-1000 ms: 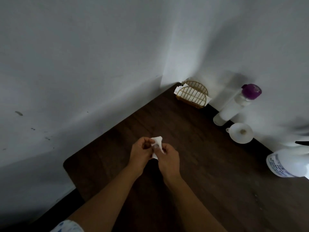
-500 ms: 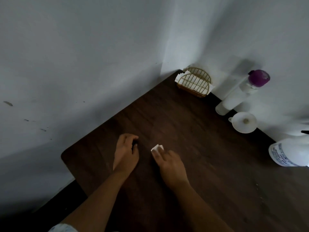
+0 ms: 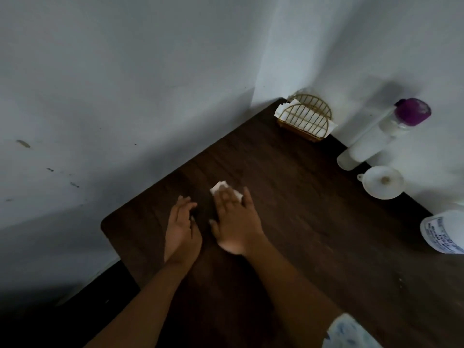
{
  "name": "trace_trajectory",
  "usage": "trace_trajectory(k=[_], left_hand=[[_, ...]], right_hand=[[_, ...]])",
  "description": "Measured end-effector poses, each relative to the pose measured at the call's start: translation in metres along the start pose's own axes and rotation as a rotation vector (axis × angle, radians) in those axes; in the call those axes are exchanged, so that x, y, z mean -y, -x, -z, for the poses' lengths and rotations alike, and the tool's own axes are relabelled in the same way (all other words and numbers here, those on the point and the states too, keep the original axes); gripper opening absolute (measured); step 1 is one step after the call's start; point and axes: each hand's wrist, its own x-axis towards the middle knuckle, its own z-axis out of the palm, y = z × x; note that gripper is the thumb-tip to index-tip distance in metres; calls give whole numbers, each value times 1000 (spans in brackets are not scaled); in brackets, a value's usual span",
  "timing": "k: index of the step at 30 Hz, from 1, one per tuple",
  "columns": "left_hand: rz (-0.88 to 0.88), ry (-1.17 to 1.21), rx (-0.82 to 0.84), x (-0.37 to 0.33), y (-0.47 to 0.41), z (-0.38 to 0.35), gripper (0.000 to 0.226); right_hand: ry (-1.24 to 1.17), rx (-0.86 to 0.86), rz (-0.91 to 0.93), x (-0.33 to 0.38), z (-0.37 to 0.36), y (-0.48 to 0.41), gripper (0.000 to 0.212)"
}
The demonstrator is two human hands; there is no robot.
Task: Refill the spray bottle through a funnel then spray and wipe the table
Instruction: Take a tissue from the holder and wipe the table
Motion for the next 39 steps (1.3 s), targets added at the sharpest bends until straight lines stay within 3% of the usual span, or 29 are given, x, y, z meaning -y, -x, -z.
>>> trace_trajectory(k=[5, 9, 12, 15, 18, 22, 25, 29, 32, 36, 39], left_hand=[[-107, -203, 61, 10, 2, 1, 35], [-114, -562, 178, 17, 4, 0, 55], [-136, -698, 203, 22, 12, 0, 57], [-162, -737, 218, 24, 14, -1, 58], [-161, -779, 247, 21, 14, -6, 60], [-173, -786, 277, 16, 16, -9, 69], [-202, -775, 275, 13, 21, -13, 62], [-258, -759, 288, 9, 25, -18, 60], [-279, -770, 283, 10, 26, -22, 59], [-290, -778, 324, 4, 28, -25, 70], [-332, -771, 381, -2, 38, -30, 71]], right_hand=[[-1, 41, -254, -23, -5, 23, 73], [-53, 74, -80, 23, -10, 52, 73], [-47, 25, 50, 37, -12, 32, 66], [-14, -23, 5, 13, -9, -12, 64], [14, -11, -168, -33, -1, -41, 67], [-5, 52, -406, -74, -3, -12, 71], [-27, 14, -421, -48, -10, 31, 75], [-100, 20, -237, 4, -15, 42, 72], [-51, -7, -169, -15, -13, 10, 68], [-38, 10, -340, -83, -5, -22, 70], [-73, 37, -522, -126, -5, 3, 73]])
